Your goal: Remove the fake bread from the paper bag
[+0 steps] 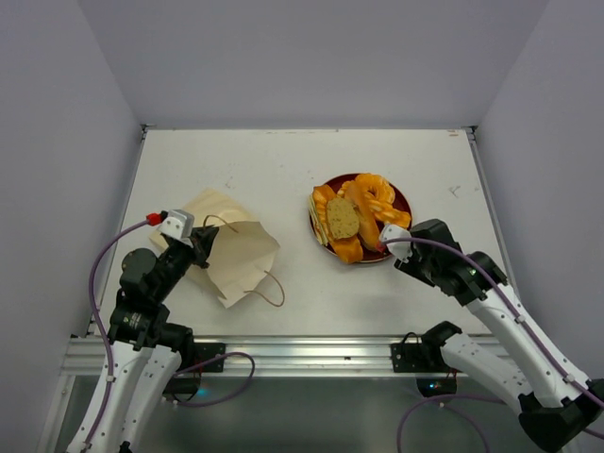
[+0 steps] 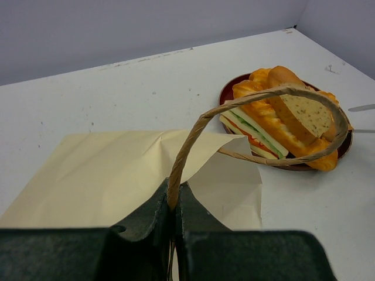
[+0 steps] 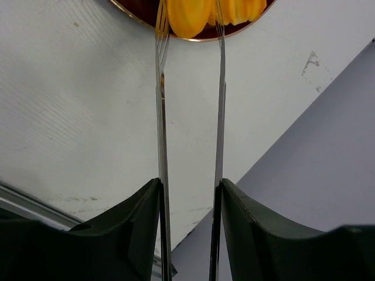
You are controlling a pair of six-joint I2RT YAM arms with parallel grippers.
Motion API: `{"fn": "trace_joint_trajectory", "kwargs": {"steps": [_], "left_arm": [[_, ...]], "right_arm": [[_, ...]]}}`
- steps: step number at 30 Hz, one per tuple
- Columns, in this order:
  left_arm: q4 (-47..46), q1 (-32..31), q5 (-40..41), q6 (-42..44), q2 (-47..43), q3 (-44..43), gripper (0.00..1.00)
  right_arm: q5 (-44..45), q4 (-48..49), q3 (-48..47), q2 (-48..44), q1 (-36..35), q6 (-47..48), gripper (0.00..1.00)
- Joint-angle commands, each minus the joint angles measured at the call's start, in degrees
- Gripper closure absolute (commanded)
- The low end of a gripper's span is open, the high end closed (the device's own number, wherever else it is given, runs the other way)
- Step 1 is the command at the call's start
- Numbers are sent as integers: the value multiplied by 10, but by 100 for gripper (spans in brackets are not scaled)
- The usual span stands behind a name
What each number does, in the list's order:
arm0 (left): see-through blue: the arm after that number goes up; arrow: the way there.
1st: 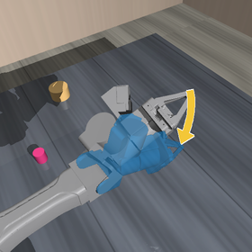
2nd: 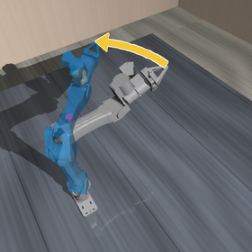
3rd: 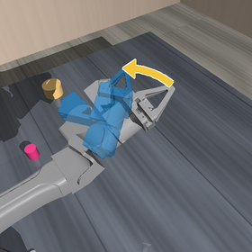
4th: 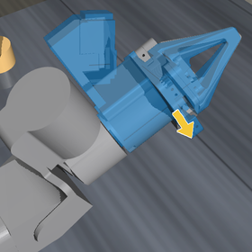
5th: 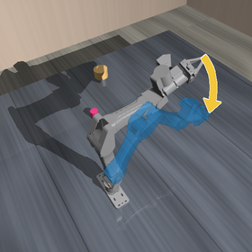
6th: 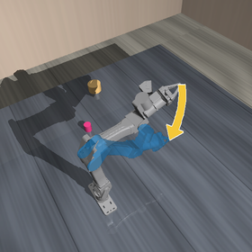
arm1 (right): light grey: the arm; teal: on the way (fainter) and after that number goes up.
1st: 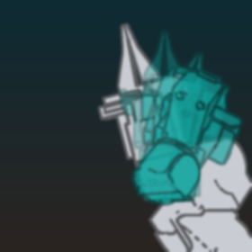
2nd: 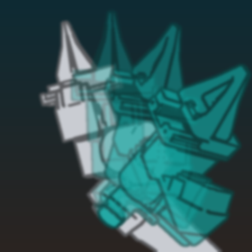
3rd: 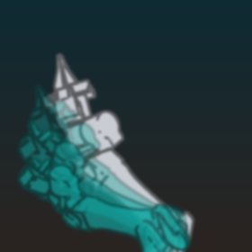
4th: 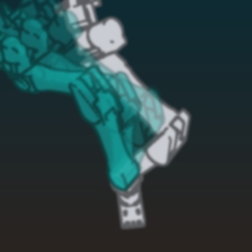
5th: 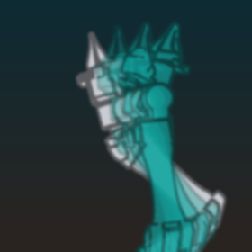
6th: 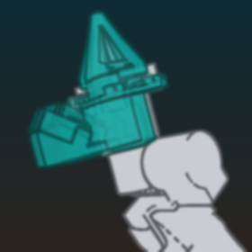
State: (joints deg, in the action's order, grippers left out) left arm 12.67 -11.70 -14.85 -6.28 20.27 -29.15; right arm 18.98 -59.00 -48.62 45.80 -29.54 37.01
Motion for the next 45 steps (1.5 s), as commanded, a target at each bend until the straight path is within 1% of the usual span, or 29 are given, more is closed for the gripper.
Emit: {"fn": "trace_joint_trajectory", "kwargs": {"steps": [1,5,8,10,11,15,17,20,22,23,24,25,26,28,29,35,39,41,45], "left_arm": [[4,-5,-8,12,-1,-14,92],[9,-7,-9,13,-1,-21,92],[10,-8,-9,14,-1,-23,92],[10,-8,-10,14,0,-26,92],[10,-9,-10,13,0,-26,92],[10,-9,-15,10,3,-31,92],[8,-10,-17,6,4,-36,92],[5,-10,-22,0,6,-45,92],[3,-10,-25,-2,6,-53,92],[3,-11,-26,-4,6,-56,92],[2,-11,-26,-4,6,-57,92],[2,-11,-26,-5,6,-62,92],[1,-13,-26,-5,6,-63,92],[1,-14,-27,-3,6,-66,92],[0,-15,-27,-3,6,-67,92],[-16,-16,-30,-8,5,-63,91],[-28,-16,-35,-13,8,-61,91],[-28,-16,-38,-14,11,-63,91],[-27,-17,-42,-15,13,-67,91]], "right_arm": [[-19,-6,-57,-15,5,-12,53],[-47,-8,-94,-17,15,-21,55],[-61,-7,-111,-16,22,-31,59],[-66,-2,-119,-16,26,-36,62],[-66,3,-122,-18,29,-42,66],[-39,54,-120,-28,56,-64,77],[-4,106,-110,-32,72,-77,78],[-4,162,-98,-30,115,-95,76],[-42,186,-98,-16,159,-113,79],[-60,191,-98,-10,193,-118,81],[-78,201,-99,6,211,-125,84],[-123,205,-100,16,231,-135,87],[-144,209,-100,24,270,-139,92],[-182,225,-96,53,310,-149,100],[-215,231,-93,64,347,-151,100],[-299,325,-59,141,444,-181,100],[-316,401,-22,193,476,-241,100],[-326,446,-9,231,483,-248,100],[-357,490,3,289,492,-265,100]]}}
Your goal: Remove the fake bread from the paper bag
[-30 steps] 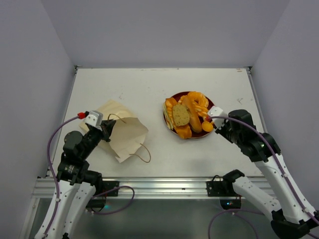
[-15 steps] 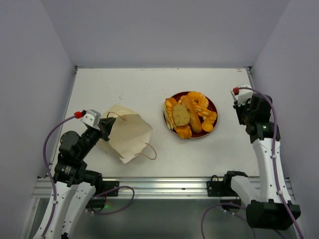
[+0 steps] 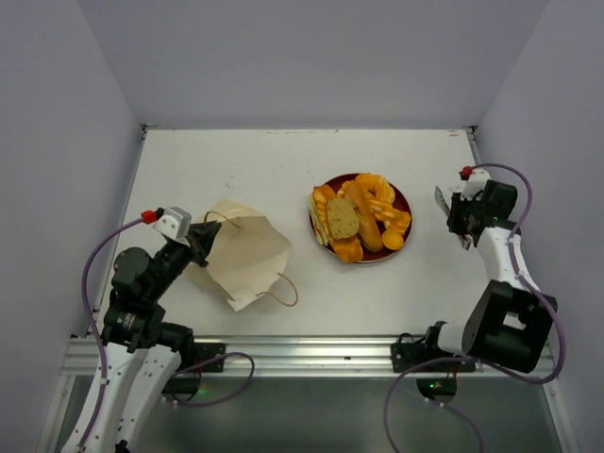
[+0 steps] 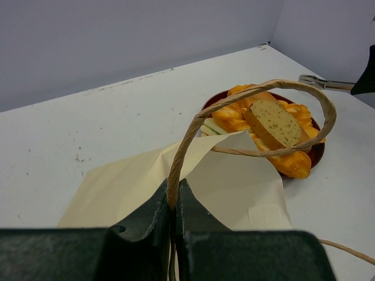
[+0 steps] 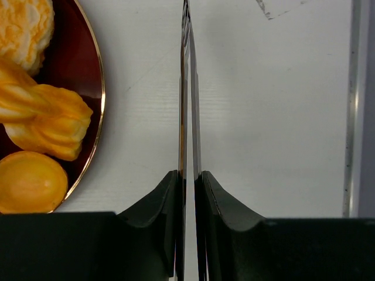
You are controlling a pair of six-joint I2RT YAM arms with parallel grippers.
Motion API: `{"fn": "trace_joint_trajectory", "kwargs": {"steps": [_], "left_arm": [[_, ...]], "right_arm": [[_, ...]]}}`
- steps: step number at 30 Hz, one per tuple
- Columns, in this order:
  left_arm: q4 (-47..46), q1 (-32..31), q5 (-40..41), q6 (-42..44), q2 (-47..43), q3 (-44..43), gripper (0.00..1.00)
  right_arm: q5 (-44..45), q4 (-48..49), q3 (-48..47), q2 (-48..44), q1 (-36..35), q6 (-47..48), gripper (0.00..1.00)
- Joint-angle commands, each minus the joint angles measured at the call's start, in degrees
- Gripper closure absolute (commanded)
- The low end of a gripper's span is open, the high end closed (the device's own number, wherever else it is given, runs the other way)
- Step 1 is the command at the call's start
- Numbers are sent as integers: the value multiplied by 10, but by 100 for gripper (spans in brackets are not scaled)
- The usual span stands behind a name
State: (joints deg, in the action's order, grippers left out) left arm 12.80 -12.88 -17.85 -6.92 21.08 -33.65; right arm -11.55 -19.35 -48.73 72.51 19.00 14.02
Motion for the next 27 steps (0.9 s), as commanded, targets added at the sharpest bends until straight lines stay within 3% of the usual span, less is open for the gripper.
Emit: {"fn": "trace_joint_trajectory", "kwargs": {"steps": [1,7,11,17,20,25,27], "left_arm": [[-26,-5,-13,-9,5,-24,91],[-42,-4,-21,-22,15,-30,91],[-44,-4,-25,-26,29,-45,91],[-46,-4,-25,-31,46,-63,90],[-51,-4,-22,-33,59,-70,89],[-63,-4,-16,-41,84,-90,86],[-68,-4,-14,-44,103,-100,85]], "right_arm": [[-59,101,6,30,13,-40,100],[-74,189,21,94,16,-62,96],[-75,123,-34,188,16,-30,86],[-66,47,-98,264,16,29,62],[-56,33,-100,276,16,54,40],[-36,20,-105,275,16,69,21],[-34,20,-104,256,16,71,19]]}}
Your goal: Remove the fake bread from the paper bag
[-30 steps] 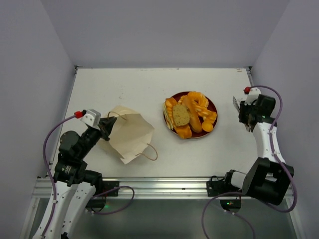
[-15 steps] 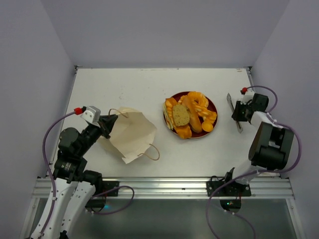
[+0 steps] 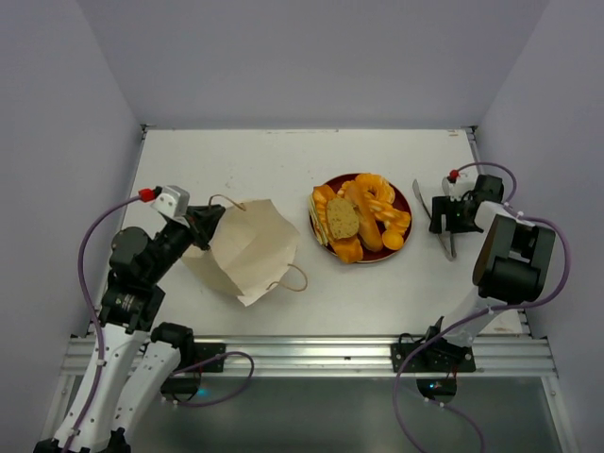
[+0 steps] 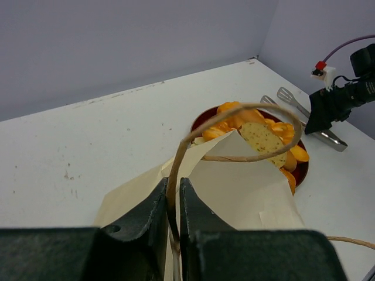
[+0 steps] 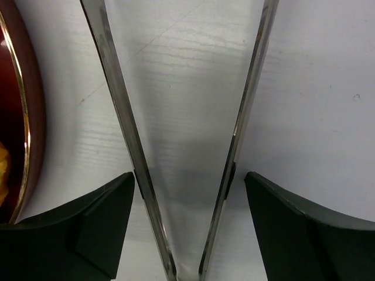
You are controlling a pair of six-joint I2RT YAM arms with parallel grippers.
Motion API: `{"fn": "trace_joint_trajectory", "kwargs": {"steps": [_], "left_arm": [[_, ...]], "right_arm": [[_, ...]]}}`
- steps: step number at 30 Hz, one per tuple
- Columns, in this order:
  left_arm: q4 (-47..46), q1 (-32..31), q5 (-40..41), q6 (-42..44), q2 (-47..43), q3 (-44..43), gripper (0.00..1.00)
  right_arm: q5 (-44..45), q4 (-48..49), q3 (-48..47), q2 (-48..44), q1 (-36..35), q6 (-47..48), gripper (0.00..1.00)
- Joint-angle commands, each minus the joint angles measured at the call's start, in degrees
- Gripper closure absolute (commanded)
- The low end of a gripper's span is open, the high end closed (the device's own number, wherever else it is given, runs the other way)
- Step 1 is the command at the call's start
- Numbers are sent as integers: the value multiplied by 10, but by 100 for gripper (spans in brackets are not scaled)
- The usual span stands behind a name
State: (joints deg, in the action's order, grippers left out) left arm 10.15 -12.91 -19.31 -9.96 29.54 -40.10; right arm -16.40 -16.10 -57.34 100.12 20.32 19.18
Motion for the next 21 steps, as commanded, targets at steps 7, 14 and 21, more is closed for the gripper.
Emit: {"fn": "trace_joint_trajectory", "kwargs": {"steps": [7,14,21], "left_arm": [[-69,-4,12,-29,75,-70,81],[-91,-2,36,-35,185,-134,80],[-182,47,2,-98,293,-176,85]], "right_arm": [[31,-25,-16,-104,3,17,1],[-19,-99,-7,-241,3,24,1],[-132,-190,24,-421,3,30,1]]}}
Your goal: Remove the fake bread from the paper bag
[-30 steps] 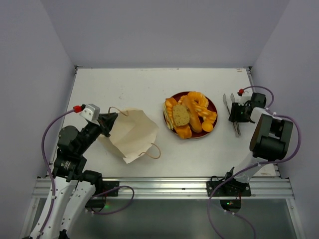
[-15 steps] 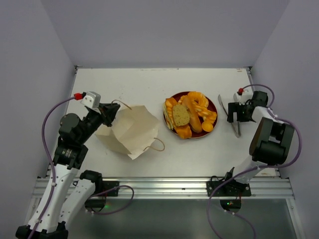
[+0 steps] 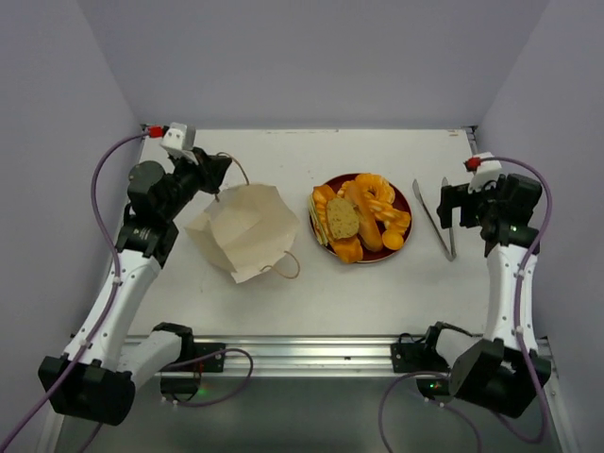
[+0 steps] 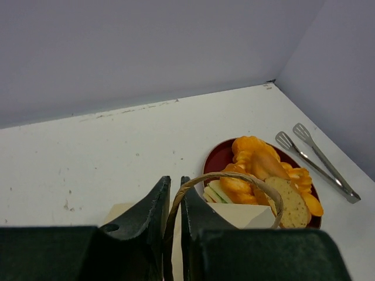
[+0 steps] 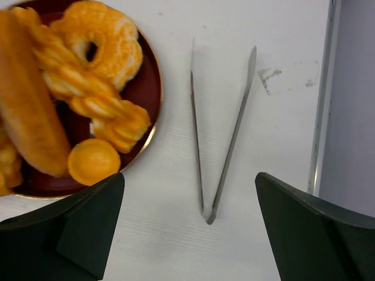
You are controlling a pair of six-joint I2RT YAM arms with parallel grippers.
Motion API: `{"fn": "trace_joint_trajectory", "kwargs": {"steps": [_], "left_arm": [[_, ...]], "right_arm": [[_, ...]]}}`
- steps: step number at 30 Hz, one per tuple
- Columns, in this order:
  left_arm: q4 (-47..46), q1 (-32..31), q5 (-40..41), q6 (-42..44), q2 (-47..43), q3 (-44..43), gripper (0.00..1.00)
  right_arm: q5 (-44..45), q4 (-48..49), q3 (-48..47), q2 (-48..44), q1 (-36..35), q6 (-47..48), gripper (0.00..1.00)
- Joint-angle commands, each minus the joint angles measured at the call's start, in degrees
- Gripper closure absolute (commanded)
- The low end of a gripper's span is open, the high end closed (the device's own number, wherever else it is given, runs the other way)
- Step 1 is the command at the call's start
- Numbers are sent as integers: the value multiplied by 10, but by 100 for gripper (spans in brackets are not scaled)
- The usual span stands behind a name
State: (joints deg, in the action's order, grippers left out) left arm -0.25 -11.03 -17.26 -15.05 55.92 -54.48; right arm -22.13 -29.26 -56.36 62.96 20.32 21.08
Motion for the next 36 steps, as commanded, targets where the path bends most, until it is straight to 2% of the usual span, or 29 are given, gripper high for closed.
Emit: {"fn": "trace_joint_trajectory", "kwargs": {"steps": [1,4,8,15,22,24,27,28,31,34,36], "left_arm": [[-89,35,-30,-61,41,-42,85],[-113,53,-51,-91,103,-75,85],[-132,89,-78,-133,163,-111,86],[-142,142,-80,-167,264,-181,86],[-154,168,-78,-200,327,-218,80],[-152,169,-75,-203,334,-226,76],[-154,172,-74,-205,339,-230,60],[-154,173,-75,-204,338,-230,50],[-149,177,-74,-201,333,-237,39],[-139,183,-67,-199,323,-242,30],[-132,184,-60,-195,314,-242,27]], "right_arm": [[-84,-73,17,-83,3,12,1],[-128,-109,26,-135,3,31,1],[-179,-163,25,-157,3,62,1],[-180,-164,47,-148,3,69,1],[-182,-157,60,-148,3,70,1],[-182,-157,61,-146,3,70,1],[-181,-162,61,-144,3,74,1],[-182,-163,61,-144,3,75,1],[-183,-167,60,-145,3,75,1],[-181,-168,60,-147,3,75,1],[-180,-169,59,-148,3,73,1]]}}
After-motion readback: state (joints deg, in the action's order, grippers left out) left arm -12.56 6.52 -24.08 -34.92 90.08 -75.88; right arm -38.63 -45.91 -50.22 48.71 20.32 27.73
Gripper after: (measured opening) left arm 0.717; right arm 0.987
